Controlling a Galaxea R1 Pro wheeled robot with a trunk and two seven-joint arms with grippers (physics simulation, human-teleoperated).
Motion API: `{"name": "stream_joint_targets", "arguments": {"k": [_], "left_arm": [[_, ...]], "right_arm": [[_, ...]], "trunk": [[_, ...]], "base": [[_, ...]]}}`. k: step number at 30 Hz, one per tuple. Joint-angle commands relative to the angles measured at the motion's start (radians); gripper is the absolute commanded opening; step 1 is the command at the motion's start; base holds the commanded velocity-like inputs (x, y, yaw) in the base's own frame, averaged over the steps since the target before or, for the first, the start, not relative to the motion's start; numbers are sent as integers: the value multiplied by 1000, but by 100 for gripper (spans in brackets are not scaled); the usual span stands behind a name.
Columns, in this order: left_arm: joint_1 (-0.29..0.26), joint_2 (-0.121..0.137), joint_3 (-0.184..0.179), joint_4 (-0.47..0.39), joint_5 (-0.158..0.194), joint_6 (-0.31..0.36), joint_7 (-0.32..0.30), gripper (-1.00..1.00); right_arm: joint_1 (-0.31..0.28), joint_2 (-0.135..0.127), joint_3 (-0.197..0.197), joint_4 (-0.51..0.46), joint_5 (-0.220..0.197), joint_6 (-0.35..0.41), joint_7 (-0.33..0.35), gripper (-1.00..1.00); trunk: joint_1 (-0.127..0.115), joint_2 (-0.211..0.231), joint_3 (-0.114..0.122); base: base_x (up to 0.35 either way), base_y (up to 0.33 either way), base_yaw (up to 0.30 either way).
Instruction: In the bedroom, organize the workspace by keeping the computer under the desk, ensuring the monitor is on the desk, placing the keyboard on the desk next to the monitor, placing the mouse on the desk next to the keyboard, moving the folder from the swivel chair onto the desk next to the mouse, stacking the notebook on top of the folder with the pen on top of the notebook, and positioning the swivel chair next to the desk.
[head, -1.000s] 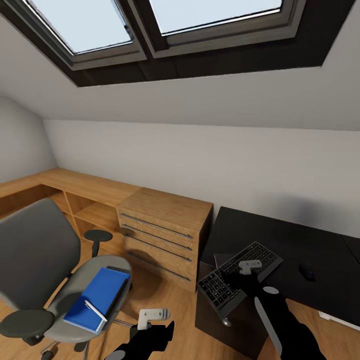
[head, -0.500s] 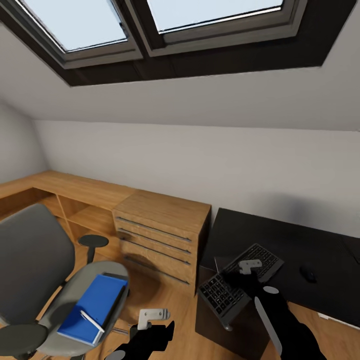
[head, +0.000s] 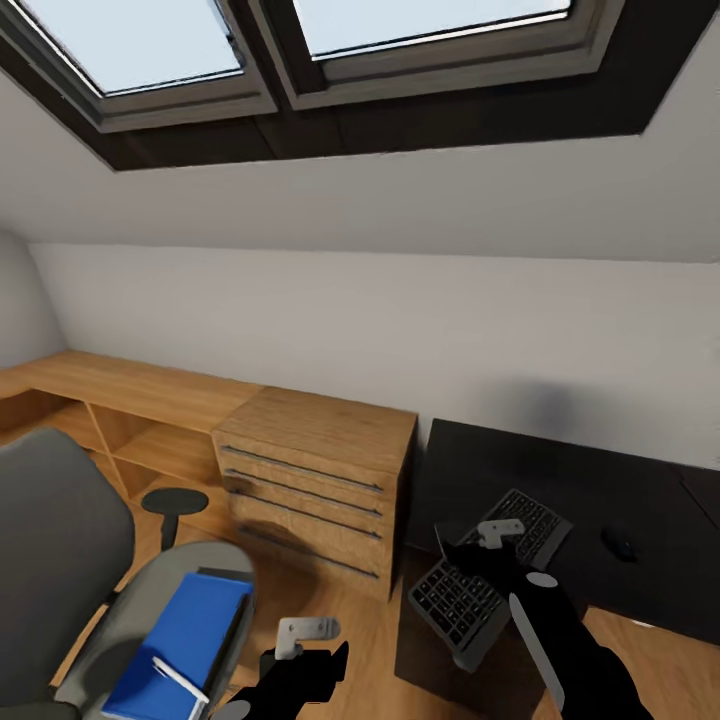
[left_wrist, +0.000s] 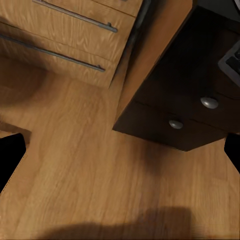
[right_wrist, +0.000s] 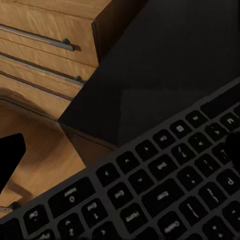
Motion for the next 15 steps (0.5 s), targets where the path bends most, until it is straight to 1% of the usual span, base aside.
{"name": "stream_joint_targets", "arguments": {"k": [1, 4, 6, 11, 15], "left_arm": [[0, 0, -1, -2, 11, 3, 9, 100], [0, 0, -1, -2, 11, 3, 9, 100], [0, 0, -1, -2, 11, 3, 9, 100], [0, 0, -1, -2, 11, 3, 9, 100], [0, 0, -1, -2, 11, 3, 9, 100]], "right_arm": [[-1, -1, 1, -1, -6, 6, -1, 100], [-1, -1, 1, -1, -6, 5, -1, 100], [-1, -1, 1, -1, -6, 6, -1, 100], [-1, -1, 1, -1, -6, 5, -1, 100], [-1, 0, 2, -1, -6, 4, -3, 100]], "trunk": [[0, -1, -1], [0, -1, 1], [0, -1, 1], [0, -1, 2], [0, -1, 2]], "base": [[129, 226, -264], [148, 232, -267], [140, 261, -191], [76, 283, -71], [13, 124, -12]]}}
